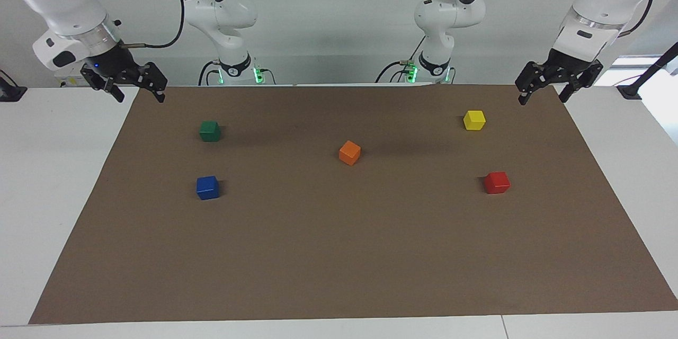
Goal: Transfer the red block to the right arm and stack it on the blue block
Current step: 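Grasp the red block with the left gripper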
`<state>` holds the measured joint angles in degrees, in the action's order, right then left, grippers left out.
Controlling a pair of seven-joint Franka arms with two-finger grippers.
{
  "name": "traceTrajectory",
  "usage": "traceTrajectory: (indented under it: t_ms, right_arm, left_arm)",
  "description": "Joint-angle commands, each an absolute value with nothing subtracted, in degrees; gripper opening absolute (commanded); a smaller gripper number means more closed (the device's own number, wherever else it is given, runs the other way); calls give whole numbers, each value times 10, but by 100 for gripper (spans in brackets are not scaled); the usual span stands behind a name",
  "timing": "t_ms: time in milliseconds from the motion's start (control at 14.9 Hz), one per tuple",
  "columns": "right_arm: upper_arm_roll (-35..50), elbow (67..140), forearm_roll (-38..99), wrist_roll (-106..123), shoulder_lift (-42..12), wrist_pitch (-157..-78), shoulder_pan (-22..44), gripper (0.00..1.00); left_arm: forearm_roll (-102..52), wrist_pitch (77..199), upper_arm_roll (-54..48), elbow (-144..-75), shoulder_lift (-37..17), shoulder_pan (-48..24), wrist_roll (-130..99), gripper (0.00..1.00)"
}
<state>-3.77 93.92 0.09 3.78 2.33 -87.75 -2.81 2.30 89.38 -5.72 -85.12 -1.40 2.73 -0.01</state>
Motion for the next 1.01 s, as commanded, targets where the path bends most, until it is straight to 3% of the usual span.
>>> traceTrajectory:
  t_ms: [0, 337, 538, 942]
  right_arm:
    - [-33, 944, -11, 51, 25, -886, -35, 100]
    - [-33, 944, -11, 52, 25, -886, -35, 100]
    - [-33, 945, -11, 49, 25, -884, -34, 100]
    - [-33, 944, -7, 47, 29, -879, -35, 100]
  left_arm:
    - [22, 899, -56, -860, -4, 28, -3, 100]
    - [22, 900, -56, -881, 8, 33, -2, 100]
    - [22, 967, -54, -960, 37, 56, -2, 100]
    - [21, 1097, -55, -1034, -1, 78, -3, 100]
